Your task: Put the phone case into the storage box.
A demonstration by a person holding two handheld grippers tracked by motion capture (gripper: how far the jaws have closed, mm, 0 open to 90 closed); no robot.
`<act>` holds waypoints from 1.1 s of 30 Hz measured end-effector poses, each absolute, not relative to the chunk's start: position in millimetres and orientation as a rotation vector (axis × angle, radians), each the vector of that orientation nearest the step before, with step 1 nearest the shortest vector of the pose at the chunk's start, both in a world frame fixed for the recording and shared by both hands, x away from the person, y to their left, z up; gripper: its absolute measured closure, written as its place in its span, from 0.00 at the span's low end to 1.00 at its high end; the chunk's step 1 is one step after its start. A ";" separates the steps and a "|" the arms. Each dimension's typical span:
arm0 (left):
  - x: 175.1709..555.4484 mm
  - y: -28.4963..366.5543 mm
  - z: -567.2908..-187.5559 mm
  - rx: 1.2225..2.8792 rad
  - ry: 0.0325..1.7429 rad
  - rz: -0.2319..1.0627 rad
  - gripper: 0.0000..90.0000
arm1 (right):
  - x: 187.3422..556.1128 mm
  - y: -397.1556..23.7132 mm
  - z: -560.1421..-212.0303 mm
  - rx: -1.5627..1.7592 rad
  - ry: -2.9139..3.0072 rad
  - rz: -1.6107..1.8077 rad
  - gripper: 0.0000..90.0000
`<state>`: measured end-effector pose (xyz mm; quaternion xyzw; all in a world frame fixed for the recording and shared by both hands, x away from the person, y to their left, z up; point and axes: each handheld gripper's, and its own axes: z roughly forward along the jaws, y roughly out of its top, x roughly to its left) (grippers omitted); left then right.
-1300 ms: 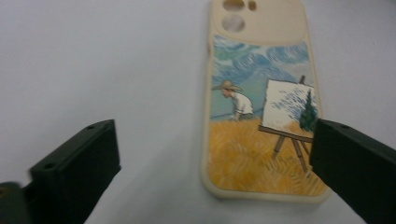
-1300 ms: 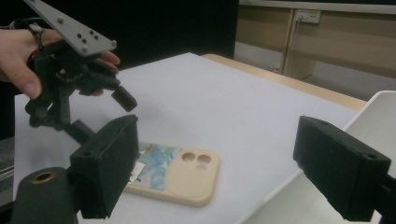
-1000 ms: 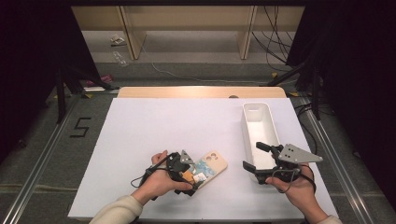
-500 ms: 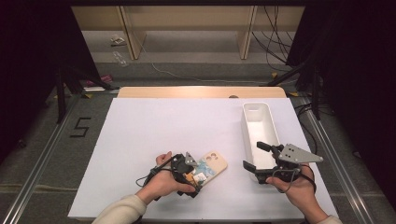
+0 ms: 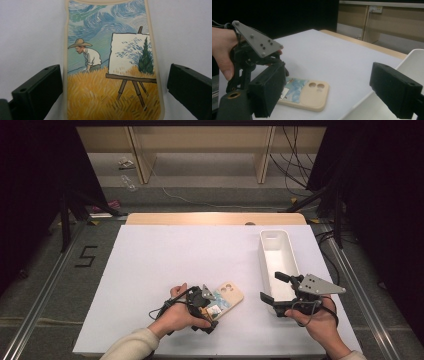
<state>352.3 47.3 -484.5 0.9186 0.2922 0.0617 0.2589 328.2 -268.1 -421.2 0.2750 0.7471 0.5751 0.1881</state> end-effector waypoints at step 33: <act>357.0 46.1 -481.6 2.510 0.809 0.164 0.10 | 328.2 -267.9 -421.8 0.775 2.108 1.618 0.16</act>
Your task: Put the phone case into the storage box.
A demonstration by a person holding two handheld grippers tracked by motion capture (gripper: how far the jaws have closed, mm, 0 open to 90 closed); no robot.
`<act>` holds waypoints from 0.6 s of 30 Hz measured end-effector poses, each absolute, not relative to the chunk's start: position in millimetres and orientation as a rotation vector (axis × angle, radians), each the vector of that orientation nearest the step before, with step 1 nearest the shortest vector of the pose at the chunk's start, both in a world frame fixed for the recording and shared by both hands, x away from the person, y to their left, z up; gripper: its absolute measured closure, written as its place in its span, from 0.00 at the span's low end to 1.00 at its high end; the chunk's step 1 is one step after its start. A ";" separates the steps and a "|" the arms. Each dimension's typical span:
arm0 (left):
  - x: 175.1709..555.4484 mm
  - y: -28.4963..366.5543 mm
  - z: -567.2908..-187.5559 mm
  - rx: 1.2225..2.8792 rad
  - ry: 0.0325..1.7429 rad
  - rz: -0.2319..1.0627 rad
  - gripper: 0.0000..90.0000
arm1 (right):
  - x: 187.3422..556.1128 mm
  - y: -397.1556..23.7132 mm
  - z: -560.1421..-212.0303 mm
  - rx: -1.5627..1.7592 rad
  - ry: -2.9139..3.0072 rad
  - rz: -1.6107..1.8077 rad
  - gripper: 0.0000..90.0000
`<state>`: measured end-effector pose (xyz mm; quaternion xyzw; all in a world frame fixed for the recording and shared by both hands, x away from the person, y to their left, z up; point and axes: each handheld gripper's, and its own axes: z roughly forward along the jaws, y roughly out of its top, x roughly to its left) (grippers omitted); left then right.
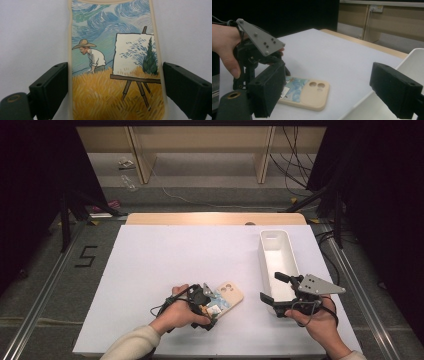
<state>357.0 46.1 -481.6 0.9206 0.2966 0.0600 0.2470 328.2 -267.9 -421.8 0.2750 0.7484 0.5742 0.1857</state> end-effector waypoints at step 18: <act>355.6 47.0 -480.8 2.507 0.817 0.174 0.12 | 328.1 -268.3 -421.5 0.775 2.101 1.621 0.16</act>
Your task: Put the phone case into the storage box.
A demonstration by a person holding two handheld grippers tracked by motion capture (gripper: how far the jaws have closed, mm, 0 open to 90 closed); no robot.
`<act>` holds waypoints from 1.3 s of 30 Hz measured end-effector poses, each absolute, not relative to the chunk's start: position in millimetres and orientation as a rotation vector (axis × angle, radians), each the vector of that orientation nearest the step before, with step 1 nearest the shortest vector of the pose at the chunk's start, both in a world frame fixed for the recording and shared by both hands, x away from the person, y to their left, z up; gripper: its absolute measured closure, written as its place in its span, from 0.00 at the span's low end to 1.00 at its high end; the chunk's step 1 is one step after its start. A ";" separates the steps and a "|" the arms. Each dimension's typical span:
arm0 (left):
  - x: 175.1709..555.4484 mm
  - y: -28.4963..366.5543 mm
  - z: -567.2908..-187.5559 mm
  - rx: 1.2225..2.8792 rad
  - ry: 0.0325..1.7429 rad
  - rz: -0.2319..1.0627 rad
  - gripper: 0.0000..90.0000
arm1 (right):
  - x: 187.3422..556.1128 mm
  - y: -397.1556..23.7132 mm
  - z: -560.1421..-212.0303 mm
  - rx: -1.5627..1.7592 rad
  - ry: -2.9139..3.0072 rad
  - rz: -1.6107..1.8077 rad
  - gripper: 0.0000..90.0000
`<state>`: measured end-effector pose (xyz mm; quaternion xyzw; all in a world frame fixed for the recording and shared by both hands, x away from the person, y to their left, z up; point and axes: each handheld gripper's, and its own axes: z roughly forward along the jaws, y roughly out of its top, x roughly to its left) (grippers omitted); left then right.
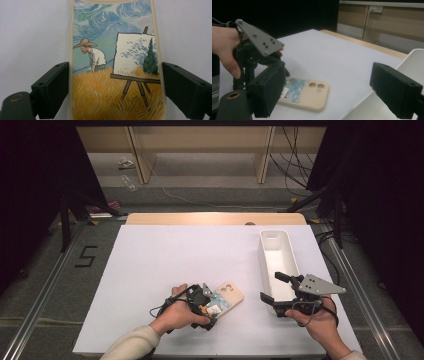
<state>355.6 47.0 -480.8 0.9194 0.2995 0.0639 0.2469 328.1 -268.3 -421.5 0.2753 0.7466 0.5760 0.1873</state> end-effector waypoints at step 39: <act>339.7 70.2 -448.7 2.333 0.759 0.321 0.13 | 327.3 -262.9 -416.8 0.788 2.072 1.644 0.16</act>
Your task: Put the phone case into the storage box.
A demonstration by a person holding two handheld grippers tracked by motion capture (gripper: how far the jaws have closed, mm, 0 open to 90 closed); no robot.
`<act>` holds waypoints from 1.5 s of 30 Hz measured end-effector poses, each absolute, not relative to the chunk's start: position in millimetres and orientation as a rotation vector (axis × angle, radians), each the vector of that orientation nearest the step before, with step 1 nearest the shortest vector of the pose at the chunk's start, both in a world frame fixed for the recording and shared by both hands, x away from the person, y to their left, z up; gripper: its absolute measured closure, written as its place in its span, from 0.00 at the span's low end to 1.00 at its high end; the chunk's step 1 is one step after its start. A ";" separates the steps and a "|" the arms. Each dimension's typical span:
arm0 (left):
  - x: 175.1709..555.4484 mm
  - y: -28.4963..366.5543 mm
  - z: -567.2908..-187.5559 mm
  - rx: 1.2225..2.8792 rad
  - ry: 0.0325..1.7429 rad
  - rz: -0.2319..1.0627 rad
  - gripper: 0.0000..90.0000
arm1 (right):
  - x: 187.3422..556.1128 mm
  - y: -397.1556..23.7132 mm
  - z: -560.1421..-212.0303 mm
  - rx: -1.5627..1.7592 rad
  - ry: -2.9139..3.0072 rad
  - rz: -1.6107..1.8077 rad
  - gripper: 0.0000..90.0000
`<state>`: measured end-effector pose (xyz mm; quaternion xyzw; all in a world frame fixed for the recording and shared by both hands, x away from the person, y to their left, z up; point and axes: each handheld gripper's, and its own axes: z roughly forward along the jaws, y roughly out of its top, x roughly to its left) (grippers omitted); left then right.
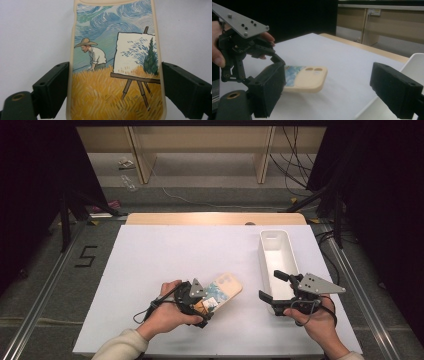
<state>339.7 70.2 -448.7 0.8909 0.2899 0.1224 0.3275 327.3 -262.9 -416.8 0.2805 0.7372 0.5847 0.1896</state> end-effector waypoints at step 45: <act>330.3 103.6 -438.8 2.149 0.771 0.454 0.12 | 347.5 -197.6 -403.8 0.849 2.120 1.655 0.11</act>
